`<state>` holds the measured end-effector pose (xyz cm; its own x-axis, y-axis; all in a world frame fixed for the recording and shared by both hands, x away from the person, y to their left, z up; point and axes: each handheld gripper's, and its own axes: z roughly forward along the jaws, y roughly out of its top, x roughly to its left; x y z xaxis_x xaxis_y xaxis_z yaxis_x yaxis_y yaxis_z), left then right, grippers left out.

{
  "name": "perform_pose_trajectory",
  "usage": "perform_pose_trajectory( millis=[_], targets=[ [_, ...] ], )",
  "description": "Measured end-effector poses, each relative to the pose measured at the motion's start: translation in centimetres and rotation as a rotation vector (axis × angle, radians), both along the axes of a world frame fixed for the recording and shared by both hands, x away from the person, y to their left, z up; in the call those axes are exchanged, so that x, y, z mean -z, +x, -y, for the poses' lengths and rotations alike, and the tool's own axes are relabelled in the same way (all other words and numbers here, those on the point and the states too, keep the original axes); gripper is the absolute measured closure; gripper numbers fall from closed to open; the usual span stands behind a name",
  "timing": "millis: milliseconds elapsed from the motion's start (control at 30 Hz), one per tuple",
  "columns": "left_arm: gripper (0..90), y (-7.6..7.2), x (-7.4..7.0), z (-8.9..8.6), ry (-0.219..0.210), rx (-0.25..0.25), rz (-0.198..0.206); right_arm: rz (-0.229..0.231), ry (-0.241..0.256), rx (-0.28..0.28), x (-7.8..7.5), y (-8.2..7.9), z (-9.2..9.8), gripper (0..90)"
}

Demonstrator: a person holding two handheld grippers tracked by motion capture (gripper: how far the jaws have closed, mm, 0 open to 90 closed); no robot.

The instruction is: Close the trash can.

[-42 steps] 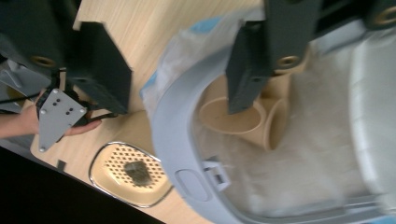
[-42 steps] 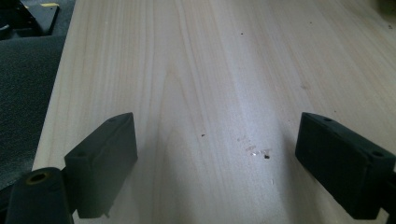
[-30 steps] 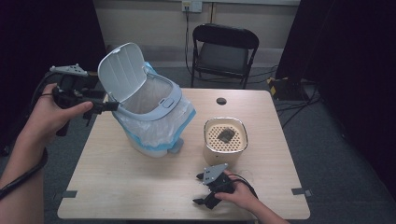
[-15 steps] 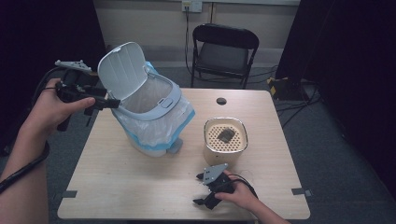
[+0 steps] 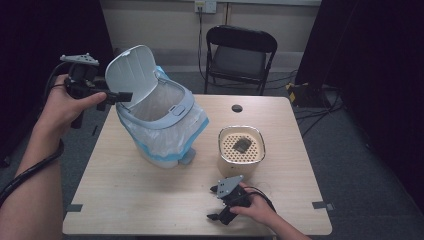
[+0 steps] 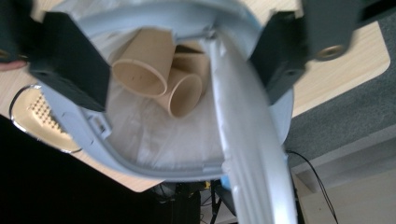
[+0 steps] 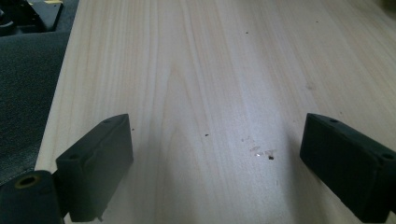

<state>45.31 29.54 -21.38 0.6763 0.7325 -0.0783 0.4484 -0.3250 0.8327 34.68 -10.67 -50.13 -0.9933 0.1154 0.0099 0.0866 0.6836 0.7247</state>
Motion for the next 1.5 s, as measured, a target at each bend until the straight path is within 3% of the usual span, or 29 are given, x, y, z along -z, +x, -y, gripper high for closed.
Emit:
perform_pose_trajectory(
  millis=[133,267,333,467,633,667,733,800,833,1033,1067,1133,1200,1267,1300,1367,1400,1467,1500],
  targets=[
    [26.0,-0.2,-1.1,1.7,-0.025,0.079,0.015,0.003,-0.004,-0.007,0.0,0.0,0.0,7.2],
    [27.6,-0.1,-1.4,4.0,0.017,0.143,-0.023,0.004,-0.003,-0.009,0.0,0.0,0.0,7.2],
    [33.2,0.1,-1.4,4.8,0.012,0.176,-0.05,0.005,-0.003,-0.009,0.0,0.0,0.0,7.2],
    [43.2,0.6,-1.2,6.1,0.014,0.194,-0.098,0.004,-0.003,-0.009,0.0,0.0,0.0,7.1],
    [61.8,1.4,-0.2,6.6,-0.004,0.18,-0.144,0.004,-0.003,-0.009,0.0,0.0,0.0,7.1],
    [61.8,1.6,0.1,6.7,-0.016,0.177,-0.156,0.004,-0.003,-0.009,0.0,0.0,0.0,7.1],
    [67.4,1.8,0.7,7.2,0.034,0.157,-0.16,0.004,-0.003,-0.009,0.0,0.0,0.0,7.1],
    [67.5,2.2,1.4,7.6,0.045,0.134,-0.178,0.004,-0.003,-0.009,0.0,0.0,0.0,7.1],
    [68.1,2.4,1.7,7.8,0.082,0.119,-0.184,0.004,-0.003,-0.009,0.0,0.0,0.0,7.1],
    [69.0,2.6,2.2,8.7,0.095,0.091,-0.146,0.004,-0.004,-0.008,0.0,0.0,0.0,7.0],
    [69.6,2.5,2.2,8.8,0.129,0.09,-0.152,0.003,-0.004,-0.007,0.0,0.0,0.0,7.0],
    [71.7,2.5,2.3,9.1,0.147,0.091,-0.129,0.005,-0.004,-0.009,0.0,0.0,-0.1,6.9],
    [71.5,2.3,2.2,9.4,0.17,0.092,-0.119,0.004,-0.005,-0.009,0.0,0.0,-0.1,6.8],
    [66.1,2.2,2.2,9.4,0.157,0.103,-0.121,0.004,-0.005,-0.009,0.0,0.0,-0.1,6.8],
    [61.0,2.1,2.3,9.5,0.15,0.102,-0.119,0.004,-0.005,-0.009,0.0,0.0,-0.1,6.7],
    [38.9,1.8,2.2,9.4,0.179,0.048,-0.114,0.003,-0.005,-0.008,0.0,0.0,-0.1,6.7],
    [31.3,1.5,2.1,9.2,0.17,0.052,-0.105,0.003,-0.005,-0.008,0.0,0.0,-0.1,6.8],
    [29.5,0.7,1.8,8.5,0.136,0.056,-0.084,0.003,-0.005,-0.008,0.0,0.0,-0.1,6.8],
    [26.0,0.3,1.7,8.2,0.14,0.056,-0.076,0.004,-0.005,-0.009,0.0,0.0,-0.1,6.8]
  ],
)
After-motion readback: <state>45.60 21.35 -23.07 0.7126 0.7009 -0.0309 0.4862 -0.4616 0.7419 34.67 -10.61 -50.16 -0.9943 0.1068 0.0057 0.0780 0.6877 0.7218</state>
